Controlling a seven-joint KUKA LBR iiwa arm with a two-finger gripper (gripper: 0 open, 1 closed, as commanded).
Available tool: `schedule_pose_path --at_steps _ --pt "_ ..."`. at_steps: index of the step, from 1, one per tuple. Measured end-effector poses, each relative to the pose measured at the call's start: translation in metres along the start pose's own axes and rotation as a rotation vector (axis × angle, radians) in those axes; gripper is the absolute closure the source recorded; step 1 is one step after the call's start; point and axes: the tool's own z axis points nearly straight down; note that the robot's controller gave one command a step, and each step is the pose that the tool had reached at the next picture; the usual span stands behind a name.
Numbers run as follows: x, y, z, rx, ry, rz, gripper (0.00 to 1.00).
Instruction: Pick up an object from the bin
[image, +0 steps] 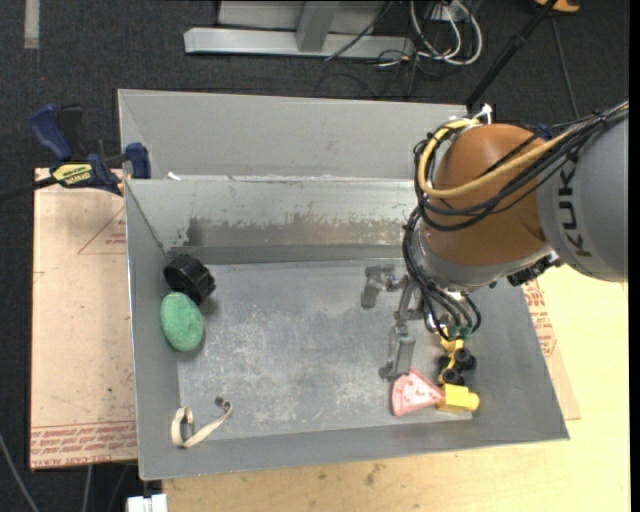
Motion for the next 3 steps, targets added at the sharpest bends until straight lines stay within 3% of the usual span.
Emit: schedule_pose_path --at_steps 1,2,3 --pt "-0.002 0.0 -0.004 0.0 -0.008 0.001 0.0" --pt "0.004 -0.032 0.04 0.0 -0.012 -0.088 0.0" --pt "0.033 -0.074 0.055 0.001 -0.007 -0.35 0.0"
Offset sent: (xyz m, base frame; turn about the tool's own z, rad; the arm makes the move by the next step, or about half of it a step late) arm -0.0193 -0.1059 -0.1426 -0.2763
